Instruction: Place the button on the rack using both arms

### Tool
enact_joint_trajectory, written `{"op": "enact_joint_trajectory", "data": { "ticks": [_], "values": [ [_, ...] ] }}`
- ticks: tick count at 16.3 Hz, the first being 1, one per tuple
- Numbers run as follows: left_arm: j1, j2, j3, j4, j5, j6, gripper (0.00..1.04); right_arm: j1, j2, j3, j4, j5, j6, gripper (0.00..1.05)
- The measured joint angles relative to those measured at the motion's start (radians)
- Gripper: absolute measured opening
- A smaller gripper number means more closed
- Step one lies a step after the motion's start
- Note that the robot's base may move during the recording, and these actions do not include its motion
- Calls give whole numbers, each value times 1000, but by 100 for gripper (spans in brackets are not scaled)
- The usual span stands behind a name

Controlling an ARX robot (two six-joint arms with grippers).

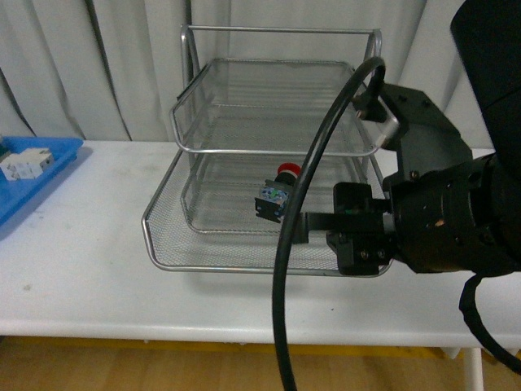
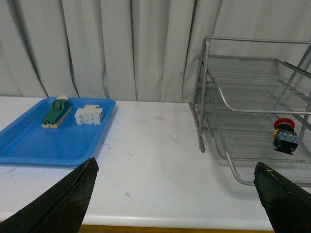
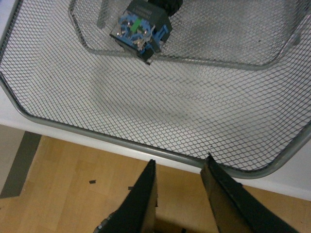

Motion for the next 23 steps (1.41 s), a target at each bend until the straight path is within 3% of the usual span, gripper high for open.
{"op": "enact_joint_trajectory", "data": {
  "ticks": [2,3,10,23],
  "values": [
    [0,0,0,0,0,1,98,46,44,-1,6,15,-18,9],
    [0,0,0,0,0,1,98,68,69,-2,13,21,-23,2],
    [0,0,0,0,0,1,98,127,229,96,40,42,-2,2],
    [0,0,0,0,0,1,98,21,354,266,-39,41,-28,2]
  ]
}}
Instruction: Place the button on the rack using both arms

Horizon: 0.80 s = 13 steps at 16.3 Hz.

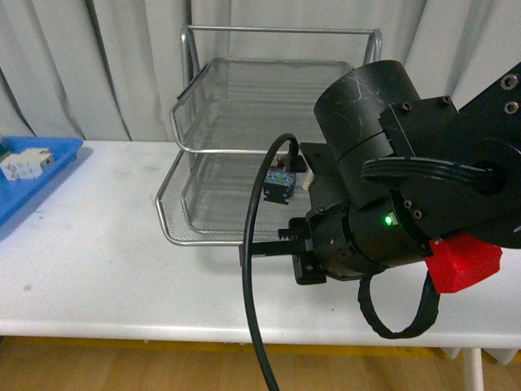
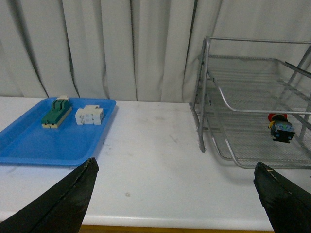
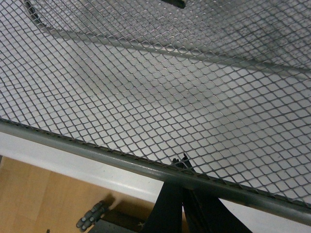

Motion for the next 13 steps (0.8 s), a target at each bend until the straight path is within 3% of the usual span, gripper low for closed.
{"op": "enact_joint_trajectory", "data": {
  "ticks": [13],
  "values": [
    [0,0,0,0,0,0,98,-85,130,228,-83,78,-71,2]
  ]
}}
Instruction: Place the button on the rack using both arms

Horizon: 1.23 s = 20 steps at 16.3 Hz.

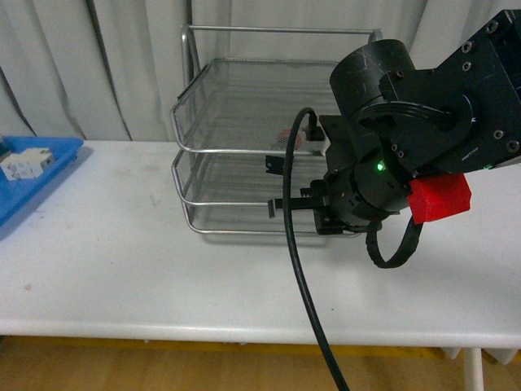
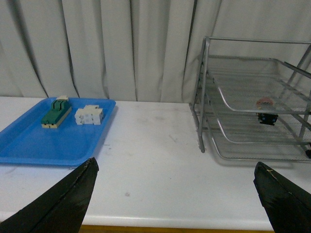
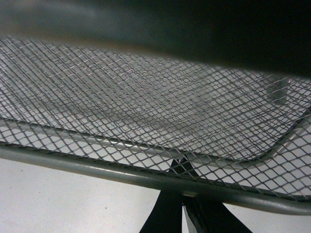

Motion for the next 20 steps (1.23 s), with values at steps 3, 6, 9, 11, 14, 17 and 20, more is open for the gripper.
{"op": "enact_joint_trajectory", "data": {
  "ticks": [3,6,9,11,14,17,20],
  "values": [
    [0,0,0,0,0,0,98,-4,18,34,-6,25,-18,2],
    [0,0,0,0,0,0,98,-3,18,54,0,43,-26,2],
    [0,0,0,0,0,0,98,-4,18,43,18,48,-29,2],
    [0,0,0,0,0,0,98,-4,-12,-23,46,30,-31,2],
    [0,0,0,0,0,0,98,-4,-154,-184,120,-51,1,2],
    [0,0,0,0,0,0,98,-15,-404,-442,265,-172,71,2],
    [0,0,0,0,0,0,98,-136,-755,-752,336,-253,121,2]
  ]
}}
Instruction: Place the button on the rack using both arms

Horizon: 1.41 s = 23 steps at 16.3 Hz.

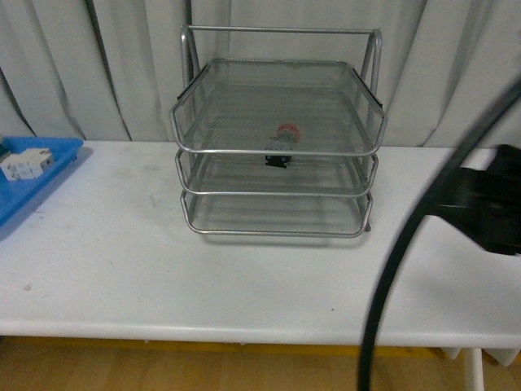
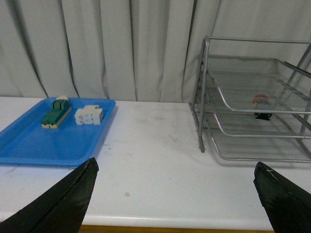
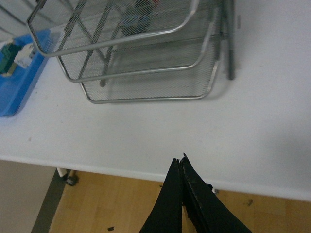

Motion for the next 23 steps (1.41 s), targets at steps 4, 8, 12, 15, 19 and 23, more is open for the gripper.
{"op": "enact_joint_trajectory", "data": {
  "ticks": [4,8,12,15,19,23],
  "values": [
    [0,0,0,0,0,0,98,-259,-550,-279,-4,-54,-53,2],
    [0,0,0,0,0,0,98,-241,-970,-475,19,168,-280,2],
    [0,0,0,0,0,0,98,-241,-1063,-521,-32,169,-301,2],
    [0,0,0,0,0,0,98,-241,-1104,-533,-56,169,-301,2],
    [0,0,0,0,0,0,98,-241,-1183,-570,-90,169,-302,2],
    [0,0,0,0,0,0,98,-241,-1250,-570,-166,170,-302,2]
  ]
}}
